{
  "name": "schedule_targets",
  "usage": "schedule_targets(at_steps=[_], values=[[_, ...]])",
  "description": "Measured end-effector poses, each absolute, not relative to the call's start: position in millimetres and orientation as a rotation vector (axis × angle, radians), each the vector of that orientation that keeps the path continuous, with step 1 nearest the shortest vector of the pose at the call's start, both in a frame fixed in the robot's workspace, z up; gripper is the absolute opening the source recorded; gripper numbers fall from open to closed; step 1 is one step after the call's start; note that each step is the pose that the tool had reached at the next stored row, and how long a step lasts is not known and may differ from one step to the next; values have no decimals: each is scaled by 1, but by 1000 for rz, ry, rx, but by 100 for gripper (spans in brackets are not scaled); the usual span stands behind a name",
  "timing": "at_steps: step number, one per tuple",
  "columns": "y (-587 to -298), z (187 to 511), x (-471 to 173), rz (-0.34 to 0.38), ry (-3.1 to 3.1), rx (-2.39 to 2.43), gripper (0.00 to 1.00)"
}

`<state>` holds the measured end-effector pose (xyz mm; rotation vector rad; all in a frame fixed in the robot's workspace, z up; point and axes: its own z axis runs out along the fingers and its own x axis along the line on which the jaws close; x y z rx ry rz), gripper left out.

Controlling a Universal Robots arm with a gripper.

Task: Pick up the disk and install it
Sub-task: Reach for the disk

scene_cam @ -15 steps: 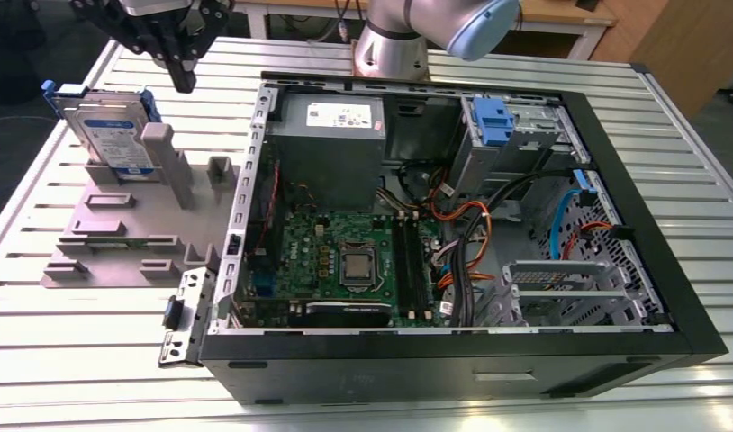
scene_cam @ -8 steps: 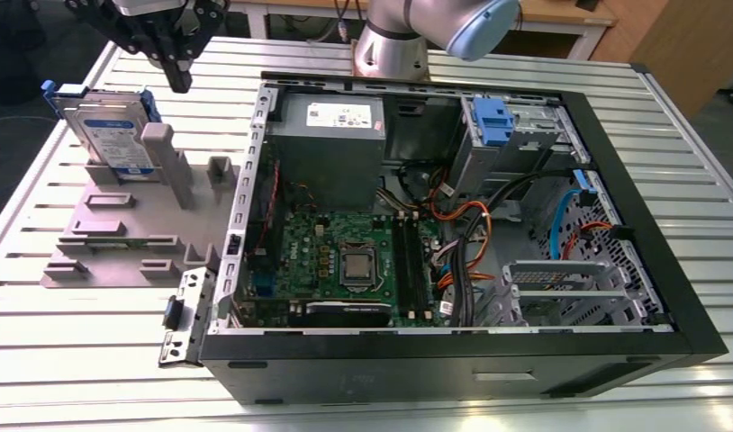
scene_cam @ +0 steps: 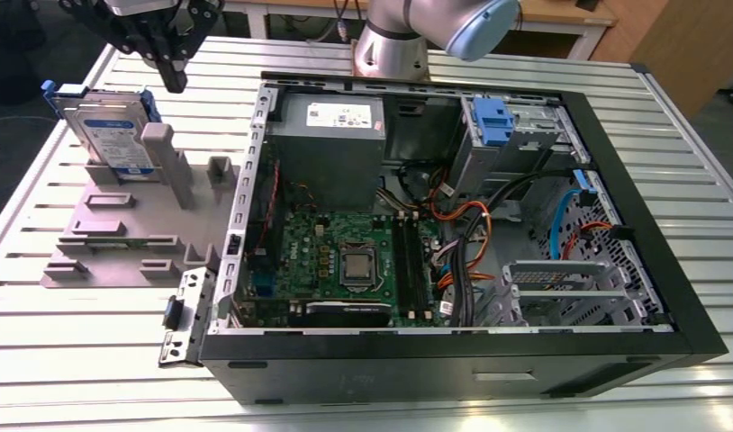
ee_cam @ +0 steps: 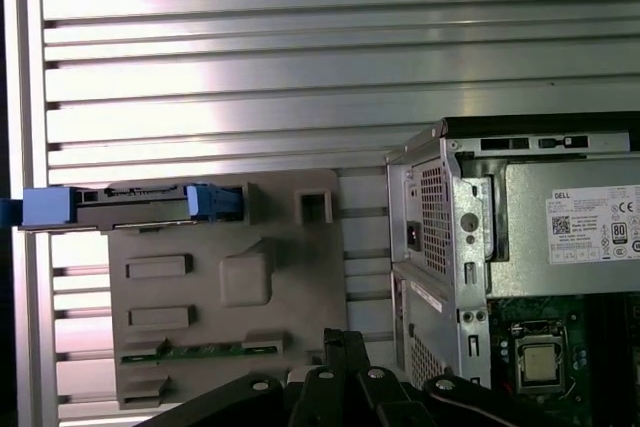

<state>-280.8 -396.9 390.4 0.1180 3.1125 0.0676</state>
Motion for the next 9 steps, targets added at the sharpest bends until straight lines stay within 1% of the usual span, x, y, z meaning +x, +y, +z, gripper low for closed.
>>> schedule_targets(at_steps=[9], values=[[-397,390,-287,68,3112,118,11]])
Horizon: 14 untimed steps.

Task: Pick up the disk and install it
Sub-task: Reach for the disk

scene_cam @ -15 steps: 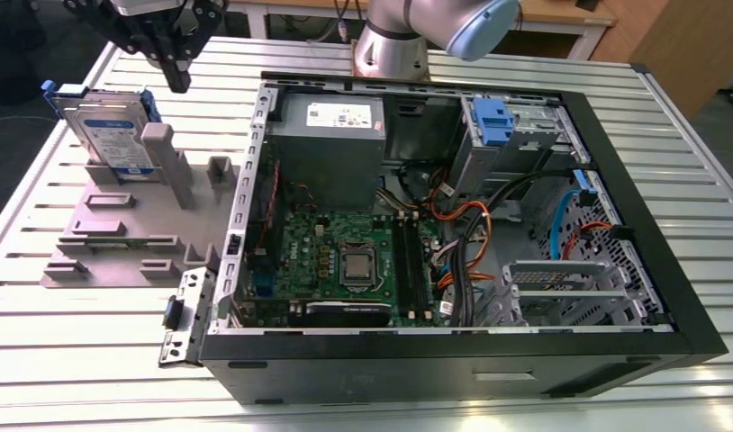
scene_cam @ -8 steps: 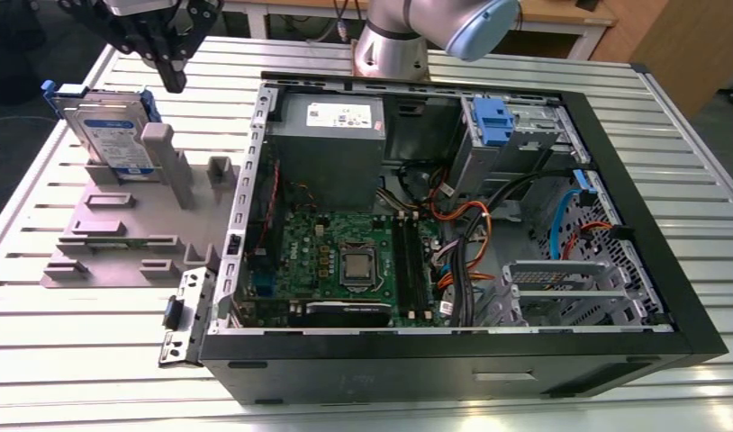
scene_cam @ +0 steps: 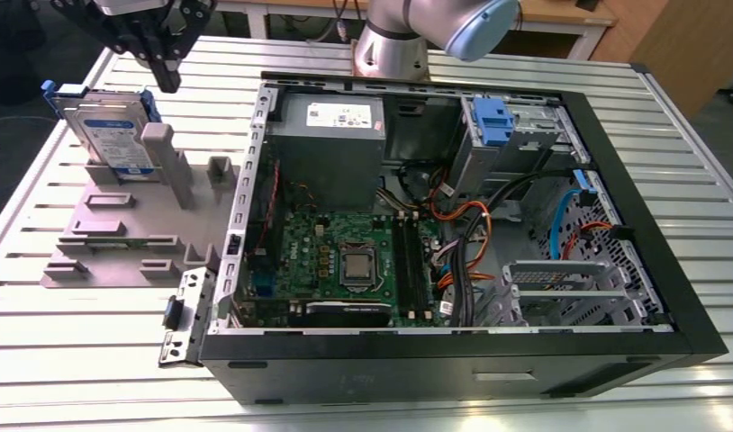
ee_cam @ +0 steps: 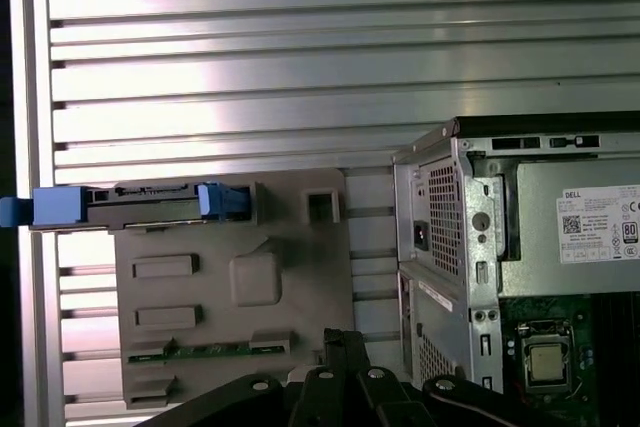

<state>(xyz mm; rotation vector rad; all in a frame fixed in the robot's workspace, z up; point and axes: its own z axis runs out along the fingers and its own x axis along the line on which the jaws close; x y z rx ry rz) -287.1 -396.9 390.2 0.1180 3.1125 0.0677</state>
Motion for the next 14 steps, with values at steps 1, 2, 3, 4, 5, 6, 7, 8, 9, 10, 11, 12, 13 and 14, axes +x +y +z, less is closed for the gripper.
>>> schedule_targets(at_steps=[1,2,3,4,5,6,7,8,9,10,11,12,13,14], values=[[-397,390,-288,68,3112,118,11],[-397,390,-289,68,3112,118,11],[-397,390,-289,68,3113,118,11],[-397,390,-290,68,3112,118,11],[-397,390,-291,68,3112,118,11],[-397,390,-291,68,3112,118,11],[-397,390,-292,68,3113,118,11],[-397,390,-293,68,3112,118,11],[-397,390,-294,68,3112,118,11],[-397,390,-294,68,3112,118,11],[-397,390,-295,68,3112,118,11],[-397,390,-296,68,3112,118,11],[-397,390,-297,68,3112,118,11],[-397,390,-298,68,3112,118,11]])
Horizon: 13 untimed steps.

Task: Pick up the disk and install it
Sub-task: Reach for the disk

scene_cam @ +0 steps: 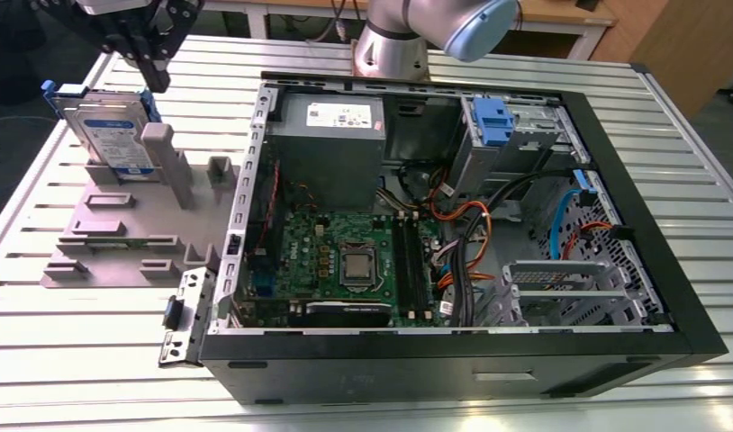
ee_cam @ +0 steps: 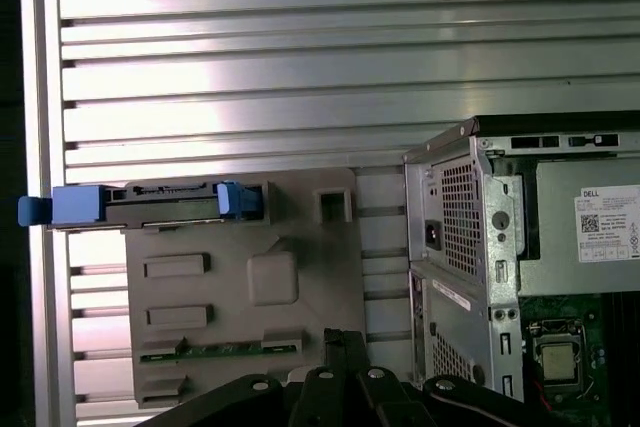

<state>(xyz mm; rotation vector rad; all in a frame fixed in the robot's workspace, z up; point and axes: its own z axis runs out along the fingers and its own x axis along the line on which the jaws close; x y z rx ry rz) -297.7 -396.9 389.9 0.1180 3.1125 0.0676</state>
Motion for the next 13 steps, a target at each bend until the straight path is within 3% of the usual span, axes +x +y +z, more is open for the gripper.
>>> schedule_targets(at_steps=[13], values=[[-397,390,-308,68,3113,118,11]])
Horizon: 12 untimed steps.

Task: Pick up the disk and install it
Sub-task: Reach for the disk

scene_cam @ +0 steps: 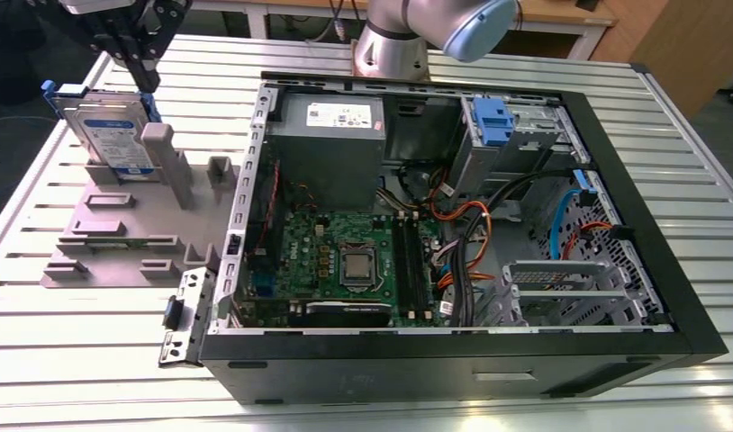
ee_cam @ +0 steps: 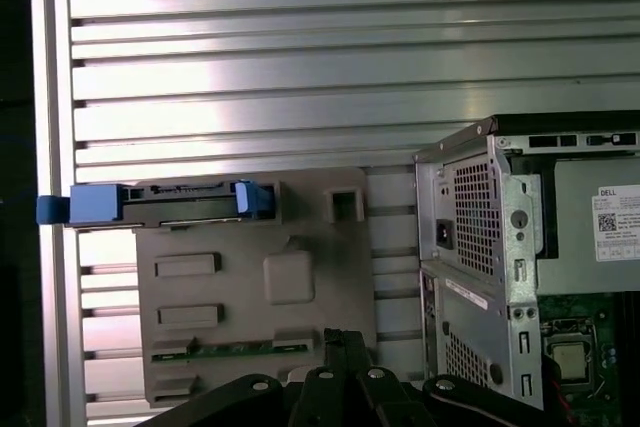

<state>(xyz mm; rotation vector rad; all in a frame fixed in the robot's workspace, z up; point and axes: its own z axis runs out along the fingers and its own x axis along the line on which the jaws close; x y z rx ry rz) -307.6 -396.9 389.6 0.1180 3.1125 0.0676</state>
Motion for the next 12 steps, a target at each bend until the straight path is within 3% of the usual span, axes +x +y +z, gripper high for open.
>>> schedule_targets(at_steps=[12], values=[[-397,389,-316,68,3113,118,11]])
